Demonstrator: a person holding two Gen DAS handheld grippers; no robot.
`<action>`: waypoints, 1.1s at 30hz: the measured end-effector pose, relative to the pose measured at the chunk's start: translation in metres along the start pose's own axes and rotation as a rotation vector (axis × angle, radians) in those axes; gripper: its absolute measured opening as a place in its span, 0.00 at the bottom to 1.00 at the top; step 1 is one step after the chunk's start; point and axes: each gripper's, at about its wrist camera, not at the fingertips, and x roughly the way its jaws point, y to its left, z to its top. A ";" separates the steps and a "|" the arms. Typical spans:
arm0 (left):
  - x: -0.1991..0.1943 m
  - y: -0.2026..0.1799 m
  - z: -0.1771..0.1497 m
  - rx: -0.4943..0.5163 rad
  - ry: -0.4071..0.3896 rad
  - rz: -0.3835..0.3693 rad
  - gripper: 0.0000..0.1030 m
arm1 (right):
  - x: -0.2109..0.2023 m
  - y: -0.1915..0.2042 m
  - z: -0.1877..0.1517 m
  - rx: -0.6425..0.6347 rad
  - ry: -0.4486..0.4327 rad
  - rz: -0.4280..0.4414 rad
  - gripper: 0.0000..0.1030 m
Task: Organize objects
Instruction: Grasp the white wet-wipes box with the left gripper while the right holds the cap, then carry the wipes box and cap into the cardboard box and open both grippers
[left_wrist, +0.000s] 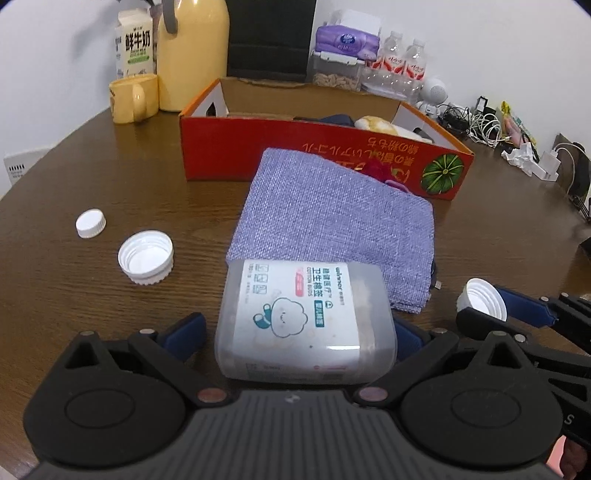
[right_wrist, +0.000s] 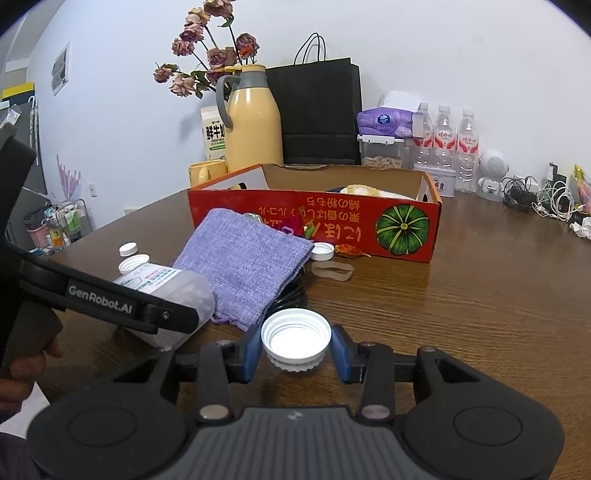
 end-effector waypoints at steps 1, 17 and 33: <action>0.000 0.000 0.000 0.000 -0.005 0.000 0.93 | 0.000 0.000 0.000 0.001 0.001 0.001 0.38; -0.018 0.008 0.001 0.022 -0.124 -0.032 0.80 | -0.001 0.009 0.006 -0.023 0.005 -0.014 0.38; -0.034 0.013 0.056 0.057 -0.292 -0.080 0.80 | 0.014 0.011 0.054 -0.040 -0.080 -0.027 0.38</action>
